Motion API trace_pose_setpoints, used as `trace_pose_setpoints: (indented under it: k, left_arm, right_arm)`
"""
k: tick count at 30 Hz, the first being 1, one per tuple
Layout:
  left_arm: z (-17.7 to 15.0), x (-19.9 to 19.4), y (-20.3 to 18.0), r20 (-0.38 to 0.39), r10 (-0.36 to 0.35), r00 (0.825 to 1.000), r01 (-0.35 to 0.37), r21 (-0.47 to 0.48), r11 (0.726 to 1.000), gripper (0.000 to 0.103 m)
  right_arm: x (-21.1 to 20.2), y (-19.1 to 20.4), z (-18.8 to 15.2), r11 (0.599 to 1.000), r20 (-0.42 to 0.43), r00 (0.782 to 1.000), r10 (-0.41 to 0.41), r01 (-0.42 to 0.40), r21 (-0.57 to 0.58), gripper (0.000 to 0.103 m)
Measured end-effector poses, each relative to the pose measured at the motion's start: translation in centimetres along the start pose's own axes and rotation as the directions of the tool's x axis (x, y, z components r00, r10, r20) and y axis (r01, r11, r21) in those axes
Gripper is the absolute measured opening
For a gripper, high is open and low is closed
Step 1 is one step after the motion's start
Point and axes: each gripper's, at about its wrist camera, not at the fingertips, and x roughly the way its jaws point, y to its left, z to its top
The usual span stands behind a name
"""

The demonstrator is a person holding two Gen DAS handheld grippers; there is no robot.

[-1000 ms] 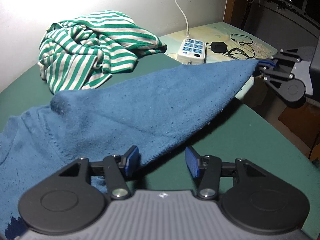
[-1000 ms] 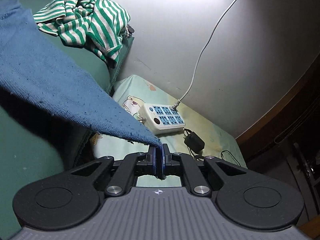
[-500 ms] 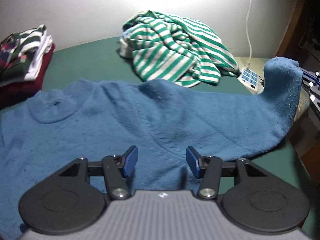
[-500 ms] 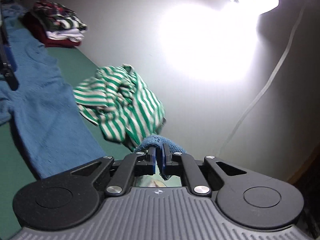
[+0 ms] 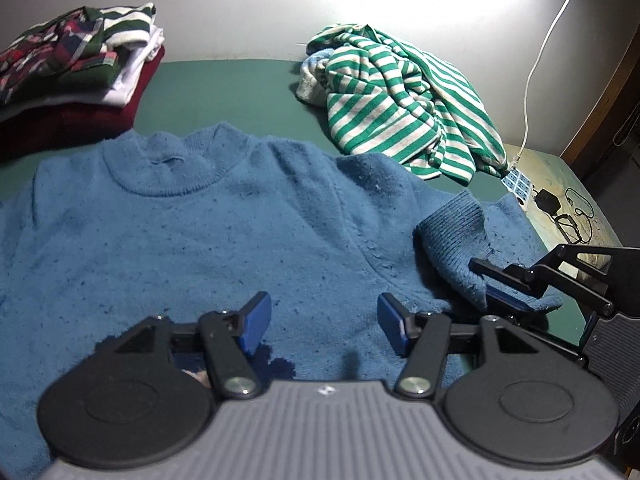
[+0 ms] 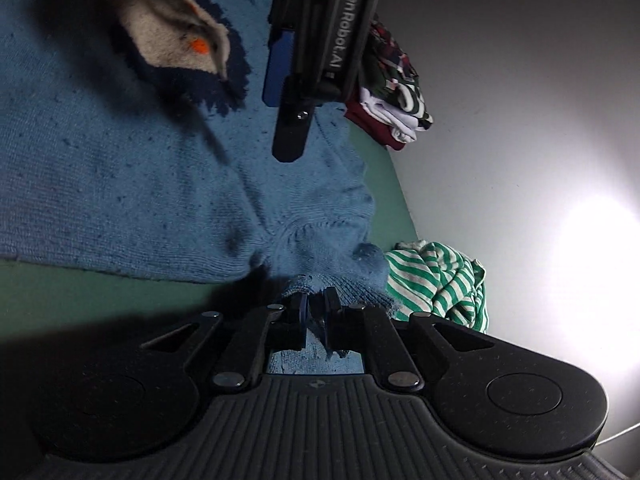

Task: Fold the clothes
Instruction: 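Lay the sleeve across the sweater body with the right gripper and open, then grasp the sweater side edge with the left gripper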

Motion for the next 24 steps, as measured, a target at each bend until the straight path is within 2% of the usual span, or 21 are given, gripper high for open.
trace_pose_setpoints:
  k: [3, 5, 6, 7, 10, 11, 12, 13, 15, 16, 19, 23, 24]
  left_arm:
    - [0.0, 0.5, -0.5, -0.006, -0.011, 1.0, 0.011, 0.015, 1.0, 0.064]
    - [0.1, 0.7, -1.0, -0.01, -0.022, 1.0, 0.022, 0.032, 0.999, 0.066]
    - [0.1, 0.8, -1.4, -0.012, -0.025, 1.0, 0.026, 0.046, 0.999, 0.068]
    - [0.2, 0.9, -1.8, -0.015, -0.026, 1.0, 0.027, 0.066, 0.997, 0.068]
    - [0.0, 1.0, -3.2, -0.018, -0.062, 0.998, 0.064, 0.109, 0.992, 0.073]
    - [-0.1, 1.2, -3.6, -0.024, -0.078, 0.997, 0.08, 0.115, 0.99, 0.074]
    - [-0.3, 1.5, -4.0, -0.03, -0.095, 0.995, 0.098, 0.12, 0.988, 0.075]
    - [-0.4, 1.8, -4.5, -0.037, -0.111, 0.993, 0.115, 0.125, 0.985, 0.075]
    - [-0.6, 2.5, -4.9, -0.049, -0.118, 0.992, 0.123, 0.117, 0.985, 0.075]
    - [-0.7, 2.8, -4.9, -0.054, -0.121, 0.991, 0.126, 0.107, 0.986, 0.076]
    - [-0.3, 3.6, -4.4, -0.063, -0.155, 0.986, 0.158, 0.037, 0.987, 0.079]
    - [0.3, 4.3, -3.9, -0.058, -0.183, 0.981, 0.181, -0.04, 0.983, 0.079]
    - [0.5, 4.4, -3.9, -0.053, -0.184, 0.981, 0.182, -0.053, 0.982, 0.074]
  right_arm:
    - [-0.2, 0.6, 0.1, 0.998, 0.002, 1.0, -0.017, 0.017, -0.059, 0.023]
    - [-1.0, 0.6, 0.1, 0.995, 0.017, 0.999, -0.041, 0.042, -0.091, 0.031]
    - [-1.7, 0.2, 0.1, 0.995, 0.027, 0.998, -0.057, 0.059, -0.083, 0.037]
    - [-2.4, -0.2, 0.1, 0.994, 0.036, 0.997, -0.074, 0.077, -0.072, 0.04]
    - [-4.4, -3.1, -0.4, 0.984, -0.036, 0.994, -0.107, 0.111, 0.137, 0.039]
    - [-5.0, -4.0, -0.8, 0.961, -0.068, 0.994, -0.09, 0.104, 0.255, 0.038]
    - [-5.6, -5.0, -1.3, 0.922, -0.097, 0.993, -0.065, 0.097, 0.375, 0.033]
    - [-6.2, -5.9, -1.7, 0.867, -0.123, 0.992, -0.038, 0.094, 0.489, 0.032]
    - [-6.9, -6.2, -2.6, 0.771, -0.151, 0.988, 0.01, 0.089, 0.631, 0.032]
    - [-7.3, -5.8, -2.8, 0.739, -0.163, 0.986, 0.018, 0.097, 0.667, 0.032]
    - [-8.6, -4.0, -3.1, 0.688, -0.178, 0.984, 0.019, 0.117, 0.716, 0.033]
    - [-8.0, -2.7, -3.9, 0.636, -0.193, 0.981, 0.029, 0.131, 0.761, 0.033]
    - [-7.9, -2.7, -3.9, 0.63, -0.191, 0.981, 0.031, 0.129, 0.766, 0.033]
